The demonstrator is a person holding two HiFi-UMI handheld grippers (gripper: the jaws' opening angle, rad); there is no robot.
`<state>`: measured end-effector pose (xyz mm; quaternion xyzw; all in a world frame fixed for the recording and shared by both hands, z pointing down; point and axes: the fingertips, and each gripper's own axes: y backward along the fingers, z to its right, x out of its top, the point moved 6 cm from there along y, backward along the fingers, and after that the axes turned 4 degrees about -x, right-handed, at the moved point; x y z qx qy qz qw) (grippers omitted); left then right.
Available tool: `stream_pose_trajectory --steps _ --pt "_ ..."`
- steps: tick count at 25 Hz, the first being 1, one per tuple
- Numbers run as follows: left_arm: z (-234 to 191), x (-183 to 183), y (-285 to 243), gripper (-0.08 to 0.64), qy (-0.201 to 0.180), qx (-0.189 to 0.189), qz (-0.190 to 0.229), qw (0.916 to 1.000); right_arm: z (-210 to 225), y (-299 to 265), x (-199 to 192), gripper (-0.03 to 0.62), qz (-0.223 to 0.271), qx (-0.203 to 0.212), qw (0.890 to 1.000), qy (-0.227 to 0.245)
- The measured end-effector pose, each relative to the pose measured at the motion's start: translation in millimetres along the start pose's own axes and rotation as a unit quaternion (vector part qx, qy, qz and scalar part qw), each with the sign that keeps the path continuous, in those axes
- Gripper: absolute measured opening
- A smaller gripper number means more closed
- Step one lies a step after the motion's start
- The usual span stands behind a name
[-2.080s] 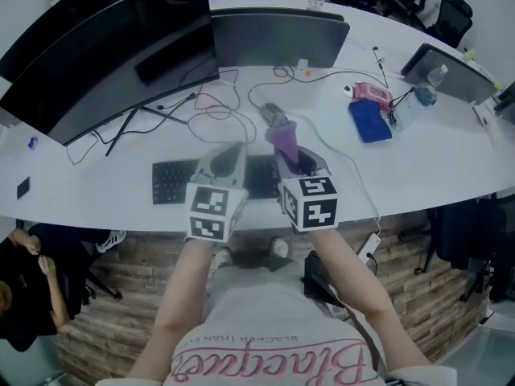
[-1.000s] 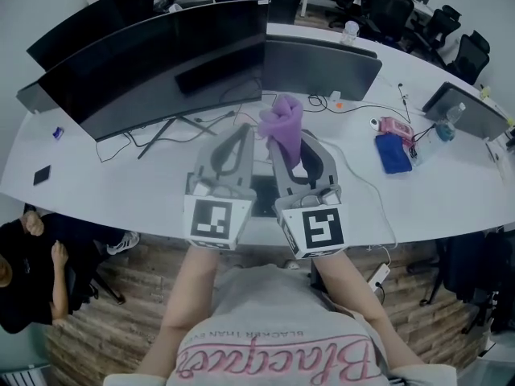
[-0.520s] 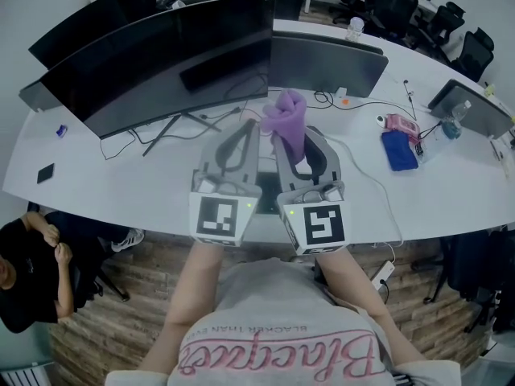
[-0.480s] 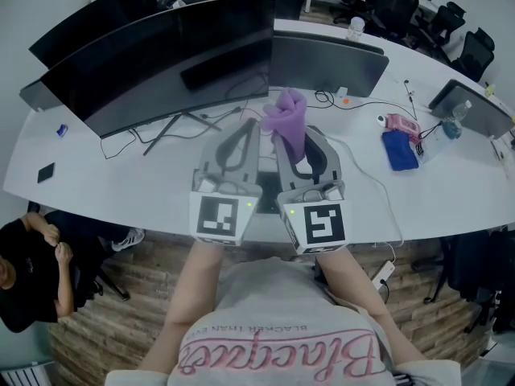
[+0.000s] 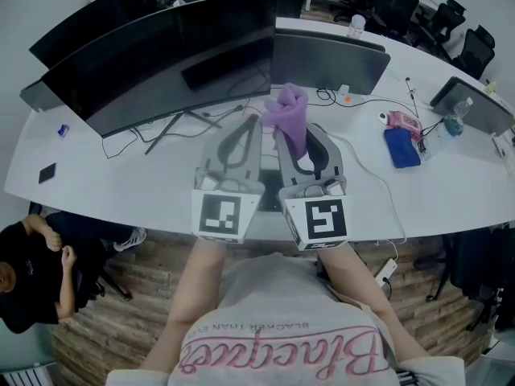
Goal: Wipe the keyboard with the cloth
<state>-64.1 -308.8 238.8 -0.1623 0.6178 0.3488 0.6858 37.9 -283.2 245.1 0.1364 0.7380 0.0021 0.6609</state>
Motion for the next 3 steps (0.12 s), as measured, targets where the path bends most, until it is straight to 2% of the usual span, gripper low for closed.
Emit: stream_pose_trajectory --steps 3 --pt "0.2 -0.6 1.6 0.006 0.000 0.001 0.000 1.0000 0.0 0.7 -1.0 0.097 -0.002 0.001 1.000 0.002"
